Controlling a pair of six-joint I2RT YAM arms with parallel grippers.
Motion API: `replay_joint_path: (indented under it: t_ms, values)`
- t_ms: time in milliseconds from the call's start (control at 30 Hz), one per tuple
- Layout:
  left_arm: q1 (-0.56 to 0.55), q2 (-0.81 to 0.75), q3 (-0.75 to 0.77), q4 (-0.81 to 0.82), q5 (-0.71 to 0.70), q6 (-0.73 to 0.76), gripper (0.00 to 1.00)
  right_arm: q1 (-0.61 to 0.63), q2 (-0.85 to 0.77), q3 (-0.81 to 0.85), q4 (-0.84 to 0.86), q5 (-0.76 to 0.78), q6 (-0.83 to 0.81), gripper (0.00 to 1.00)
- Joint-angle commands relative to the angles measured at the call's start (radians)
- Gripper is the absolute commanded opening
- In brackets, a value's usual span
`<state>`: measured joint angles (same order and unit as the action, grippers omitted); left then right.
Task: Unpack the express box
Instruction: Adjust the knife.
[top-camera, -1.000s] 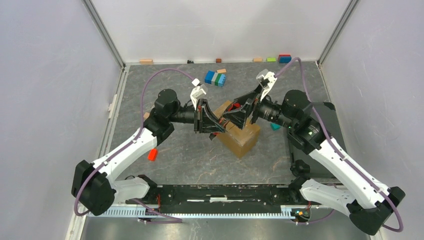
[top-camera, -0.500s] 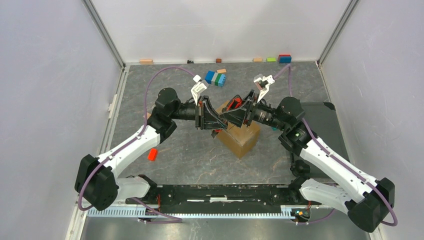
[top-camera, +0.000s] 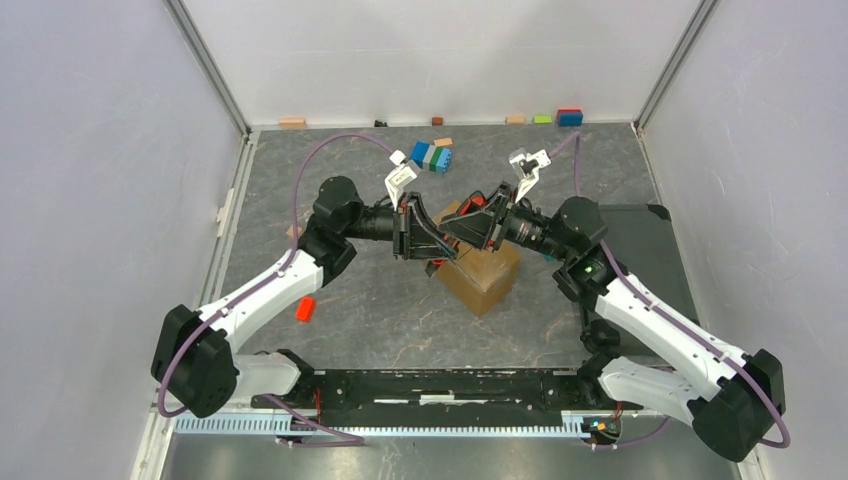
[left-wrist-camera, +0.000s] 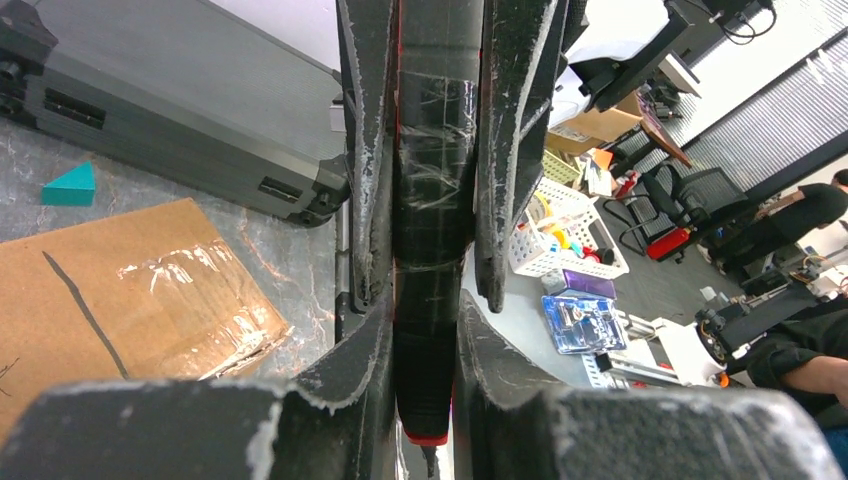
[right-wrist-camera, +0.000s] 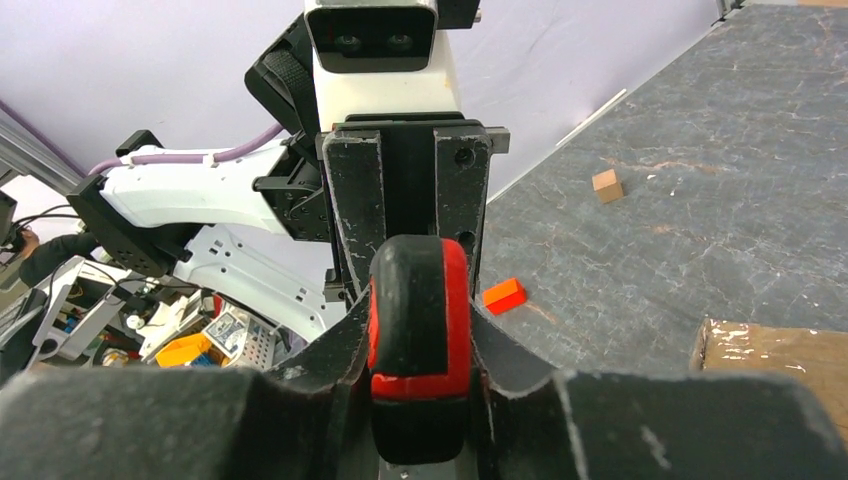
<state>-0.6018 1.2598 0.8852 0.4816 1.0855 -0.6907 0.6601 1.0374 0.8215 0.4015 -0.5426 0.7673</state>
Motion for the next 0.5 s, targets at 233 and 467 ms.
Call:
replay_joint_path:
  t_ms: [233,467]
  values:
    - [0.015,-0.026,0.076,-0.338,-0.177,0.193,0.59,0.007,-0.082,0.067,-0.372,0.269,-0.207,0.0]
    - [0.048,-0.038,0.129,-0.526,-0.36,0.279,0.76,0.007,-0.176,0.121,-0.779,0.46,-0.288,0.0]
